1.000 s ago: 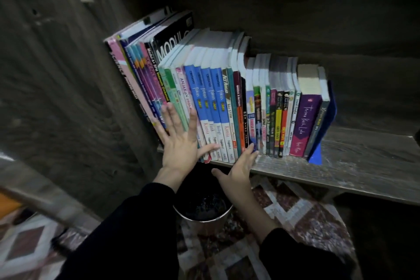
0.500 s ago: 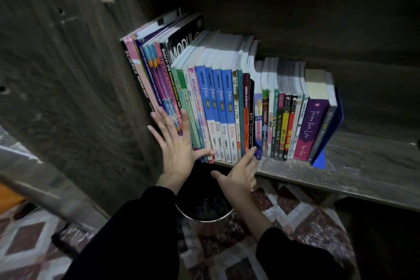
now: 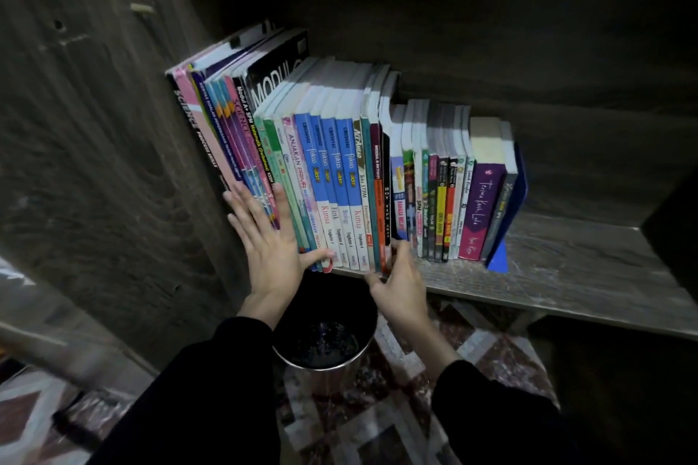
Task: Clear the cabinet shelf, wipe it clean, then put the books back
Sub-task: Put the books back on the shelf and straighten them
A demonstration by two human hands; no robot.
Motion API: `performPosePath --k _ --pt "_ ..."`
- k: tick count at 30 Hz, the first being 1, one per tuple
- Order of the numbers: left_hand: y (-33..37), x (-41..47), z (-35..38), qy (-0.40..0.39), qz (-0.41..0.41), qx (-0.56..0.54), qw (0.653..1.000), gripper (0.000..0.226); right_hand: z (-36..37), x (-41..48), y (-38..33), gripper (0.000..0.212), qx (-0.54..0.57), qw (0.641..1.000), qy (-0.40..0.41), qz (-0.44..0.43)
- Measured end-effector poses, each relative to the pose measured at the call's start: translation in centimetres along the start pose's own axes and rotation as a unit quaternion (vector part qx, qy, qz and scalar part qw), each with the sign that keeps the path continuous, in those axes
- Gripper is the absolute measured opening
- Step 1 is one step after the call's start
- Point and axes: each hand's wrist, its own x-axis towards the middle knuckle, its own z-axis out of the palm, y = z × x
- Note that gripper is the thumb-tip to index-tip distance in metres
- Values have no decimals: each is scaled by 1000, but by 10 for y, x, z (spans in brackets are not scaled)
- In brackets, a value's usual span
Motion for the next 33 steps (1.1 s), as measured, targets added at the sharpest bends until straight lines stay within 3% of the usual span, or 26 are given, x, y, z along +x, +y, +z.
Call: performPosePath --k 7,11,18,23,25,27,30,33 --pt "32 -12 4 -38 -87 4 995 167 -28 19 8 35 -157 980 -54 -111" --pt "31 -9 13 -43 -110 -4 993 171 -22 25 10 37 -204 966 -45 -152" --pt "20 -11 25 0 -44 19 999 163 -21 31 17 37 -202 962 -30 -182" --pt "33 -15 20 -11 -79 54 995 165 -26 22 17 32 -153 974 -37 -164" --pt "44 -21 16 6 -95 36 995 158 -36 19 23 31 -121 976 -5 -183" --pt "60 -31 15 38 -10 19 999 143 -48 13 32 24 -109 970 80 -203" --pt "88 -35 20 58 227 76 969 124 -64 9 47 13 -147 946 198 -209" --pt "108 -21 28 5 299 209 931 119 -75 13 62 26 -285 889 204 -295"
